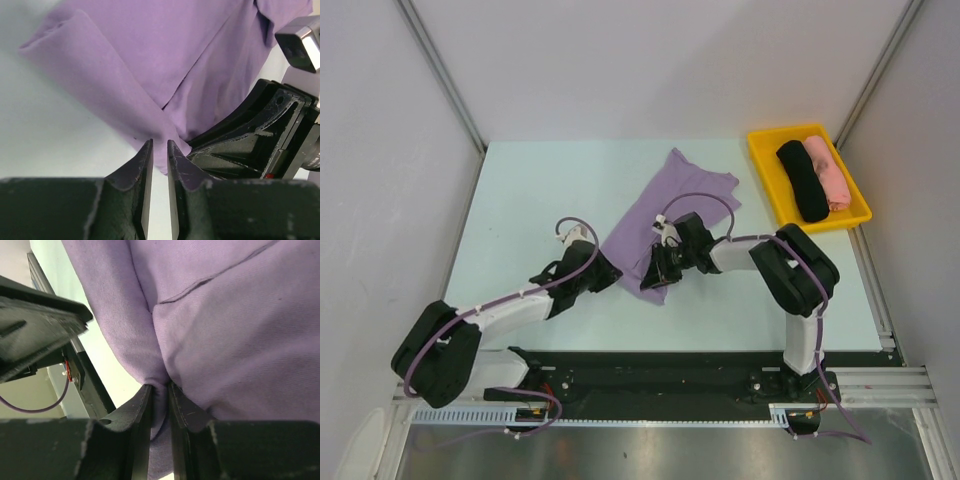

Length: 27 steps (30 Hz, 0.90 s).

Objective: Roll the t-shirts
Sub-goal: Roll the T-shirt to the center of the board.

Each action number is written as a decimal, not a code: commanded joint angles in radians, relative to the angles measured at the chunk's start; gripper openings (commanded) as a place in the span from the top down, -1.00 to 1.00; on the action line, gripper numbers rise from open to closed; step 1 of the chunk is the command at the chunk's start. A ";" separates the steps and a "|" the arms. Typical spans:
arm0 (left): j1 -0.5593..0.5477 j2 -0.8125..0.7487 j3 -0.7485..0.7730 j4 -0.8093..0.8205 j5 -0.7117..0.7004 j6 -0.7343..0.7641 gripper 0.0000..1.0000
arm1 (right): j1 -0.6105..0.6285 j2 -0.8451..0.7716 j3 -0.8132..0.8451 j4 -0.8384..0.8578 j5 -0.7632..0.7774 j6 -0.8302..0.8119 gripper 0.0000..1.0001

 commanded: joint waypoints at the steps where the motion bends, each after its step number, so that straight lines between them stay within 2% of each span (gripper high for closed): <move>1: -0.012 0.057 0.061 0.064 0.037 0.016 0.59 | -0.020 0.030 0.030 -0.004 0.021 0.018 0.53; 4: -0.012 0.091 0.071 0.076 0.028 0.008 0.60 | -0.028 0.028 0.030 -0.008 0.021 0.019 0.53; 8: -0.012 0.137 0.100 0.065 0.005 0.004 0.61 | -0.028 0.001 0.030 -0.037 0.056 0.003 0.41; 13: -0.010 0.199 0.161 0.019 -0.013 -0.005 0.61 | -0.029 -0.090 0.028 -0.086 0.132 -0.026 0.13; 14: -0.009 0.224 0.170 0.012 -0.013 -0.005 0.61 | -0.028 -0.114 0.028 -0.098 0.177 -0.034 0.05; 19: -0.006 0.276 0.213 -0.007 -0.004 -0.016 0.61 | 0.000 -0.280 0.015 -0.202 0.373 -0.115 -0.03; 20: -0.006 0.281 0.218 -0.005 -0.003 -0.016 0.61 | 0.015 -0.303 0.012 -0.221 0.458 -0.134 -0.05; 22: -0.006 0.298 0.226 -0.014 -0.004 -0.024 0.62 | 0.081 -0.344 0.001 -0.228 0.543 -0.192 -0.07; 25: 0.004 0.322 0.245 -0.033 0.003 -0.028 0.61 | 0.202 -0.397 -0.018 -0.219 0.757 -0.278 -0.09; 27: 0.010 0.342 0.261 -0.041 0.005 -0.031 0.62 | 0.250 -0.403 -0.019 -0.212 0.823 -0.324 -0.10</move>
